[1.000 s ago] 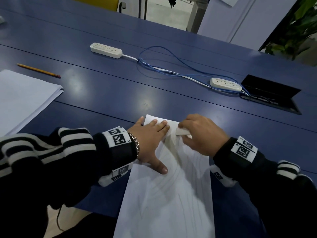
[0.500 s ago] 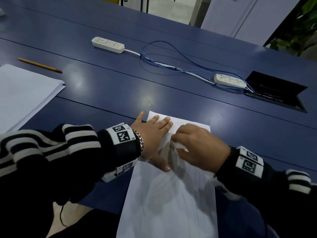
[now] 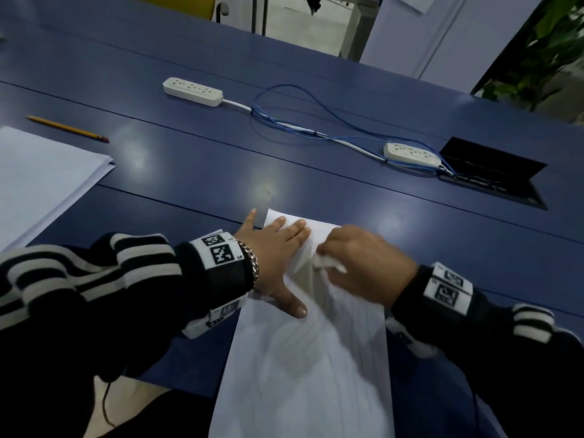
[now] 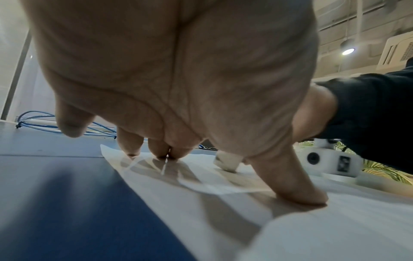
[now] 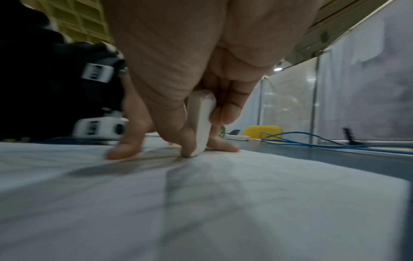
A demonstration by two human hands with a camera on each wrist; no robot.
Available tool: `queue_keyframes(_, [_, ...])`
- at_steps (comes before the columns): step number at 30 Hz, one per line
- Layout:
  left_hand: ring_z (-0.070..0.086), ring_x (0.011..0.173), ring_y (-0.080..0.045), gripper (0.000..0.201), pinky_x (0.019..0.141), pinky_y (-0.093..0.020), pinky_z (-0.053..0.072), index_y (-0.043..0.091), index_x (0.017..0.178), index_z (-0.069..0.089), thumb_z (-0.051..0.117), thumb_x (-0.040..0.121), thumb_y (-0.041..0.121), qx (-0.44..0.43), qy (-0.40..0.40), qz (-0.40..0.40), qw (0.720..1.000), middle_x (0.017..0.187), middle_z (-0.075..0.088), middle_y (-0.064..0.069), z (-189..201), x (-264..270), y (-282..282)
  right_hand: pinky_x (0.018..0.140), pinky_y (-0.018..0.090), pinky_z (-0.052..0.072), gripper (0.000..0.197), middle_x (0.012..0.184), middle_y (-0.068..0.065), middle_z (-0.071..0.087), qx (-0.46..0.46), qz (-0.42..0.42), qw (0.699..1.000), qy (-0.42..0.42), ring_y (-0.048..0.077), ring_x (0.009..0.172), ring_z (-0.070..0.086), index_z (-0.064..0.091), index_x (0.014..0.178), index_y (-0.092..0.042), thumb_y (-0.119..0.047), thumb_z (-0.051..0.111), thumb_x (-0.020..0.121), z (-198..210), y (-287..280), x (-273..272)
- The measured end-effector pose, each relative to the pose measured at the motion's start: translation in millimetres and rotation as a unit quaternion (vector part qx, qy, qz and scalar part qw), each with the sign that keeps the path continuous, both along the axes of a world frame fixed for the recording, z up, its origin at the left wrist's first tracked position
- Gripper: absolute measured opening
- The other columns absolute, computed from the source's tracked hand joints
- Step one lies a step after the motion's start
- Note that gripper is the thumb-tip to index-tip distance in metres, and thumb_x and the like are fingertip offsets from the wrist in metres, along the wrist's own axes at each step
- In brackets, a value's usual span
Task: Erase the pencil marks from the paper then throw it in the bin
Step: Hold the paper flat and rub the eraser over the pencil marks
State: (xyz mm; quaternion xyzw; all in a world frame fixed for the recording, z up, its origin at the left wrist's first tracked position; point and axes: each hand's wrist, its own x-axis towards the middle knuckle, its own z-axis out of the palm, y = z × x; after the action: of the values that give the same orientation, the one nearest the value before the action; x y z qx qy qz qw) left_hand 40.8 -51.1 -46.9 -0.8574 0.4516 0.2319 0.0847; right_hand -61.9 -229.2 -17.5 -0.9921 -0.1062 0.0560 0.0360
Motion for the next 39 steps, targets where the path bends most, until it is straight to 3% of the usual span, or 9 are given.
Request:
queue_keyframes(2, [-0.013,0.163,-0.018,0.154,0.124,-0.068,-0.009,0.026,0.166,-0.02,0.056,0.057,0.105,-0.005,0.004,-0.001,1.0,0.174,-0.023,0.012,1,0,2,0.081,0.04,0.053,0.031,0.1,0.0,0.063,0.009,-0.08,0.997,-0.021,0.026,0.099,0.061,0.069,0.106,-0.021,-0.036,0.054,0.083,9,-16,5])
queue_keyframes(4, [-0.009,0.163,-0.02,0.152,0.125,-0.066,-0.002,0.027,0.166,-0.018,0.053,0.057,0.106,-0.019,0.0,0.0,1.0,0.175,-0.019,0.011,0,0,6,0.077,0.037,0.053,0.024,0.094,-0.006,0.064,0.035,-0.114,0.991,-0.063,0.022,0.09,0.064,0.07,0.101,-0.025,-0.035,0.064,0.08,14,-22,-4])
queue_keyframes(9, [0.01,0.159,-0.02,0.134,0.123,-0.056,0.017,0.03,0.167,-0.014,0.058,0.074,0.094,-0.041,0.026,-0.021,0.999,0.177,-0.005,0.011,19,18,21,0.075,0.033,0.05,0.029,0.092,-0.008,0.06,0.025,-0.079,0.996,0.006,0.018,0.088,0.06,0.065,0.097,-0.027,-0.045,0.05,0.08,9,7,-59])
queue_keyframes(12, [0.009,0.161,-0.013,0.125,0.13,-0.041,0.013,0.022,0.169,-0.006,0.064,0.084,0.08,-0.06,0.062,-0.028,0.996,0.177,-0.003,0.011,27,29,39,0.079,0.031,0.049,0.026,0.1,-0.01,0.057,0.037,-0.082,0.995,0.047,0.015,0.091,0.056,0.06,0.106,-0.027,-0.045,0.049,0.09,3,10,-77])
queue_keyframes(16, [-0.002,0.163,-0.015,0.132,0.126,-0.027,-0.002,0.017,0.17,-0.002,0.058,0.078,0.09,-0.077,0.059,0.014,0.995,0.176,-0.011,0.008,13,6,47,0.083,0.029,0.049,0.027,0.103,-0.015,0.057,0.047,-0.062,0.994,0.074,0.01,0.095,0.057,0.058,0.109,-0.033,-0.047,0.058,0.086,11,4,-69])
queue_keyframes(22, [-0.019,0.161,-0.027,0.148,0.131,-0.053,-0.004,0.022,0.167,-0.015,0.06,0.065,0.099,-0.047,0.038,0.04,0.997,0.174,-0.025,0.001,1,-4,36,0.087,0.036,0.05,0.032,0.102,-0.008,0.067,0.081,0.016,0.996,0.04,0.016,0.096,0.062,0.068,0.11,-0.03,-0.039,0.069,0.079,18,6,-1])
queue_keyframes(31, [-0.029,0.158,-0.029,0.156,0.119,-0.076,-0.012,0.029,0.161,-0.03,0.056,0.056,0.106,0.027,0.04,0.057,0.997,0.169,-0.037,0.007,0,1,33,0.084,0.034,0.051,0.025,0.099,-0.009,0.069,0.108,0.04,0.993,-0.005,0.013,0.091,0.064,0.072,0.105,-0.03,-0.041,0.072,0.083,-1,9,32])
queue_keyframes(36, [-0.026,0.159,-0.033,0.156,0.114,-0.083,-0.011,0.031,0.162,-0.029,0.054,0.054,0.107,0.034,0.025,0.062,0.997,0.169,-0.036,0.009,1,-1,33,0.085,0.023,0.049,0.032,0.1,-0.019,0.069,0.095,0.1,0.981,0.136,0.003,0.09,0.062,0.073,0.103,-0.036,-0.052,0.071,0.075,11,4,23])
queue_keyframes(39, [-0.027,0.158,-0.033,0.155,0.111,-0.085,-0.014,0.032,0.162,-0.029,0.054,0.055,0.106,0.034,0.028,0.068,0.997,0.169,-0.037,0.01,3,-3,34,0.084,0.024,0.049,0.031,0.1,-0.016,0.07,0.099,0.09,0.987,0.094,0.004,0.09,0.062,0.074,0.103,-0.035,-0.049,0.075,0.076,8,4,33])
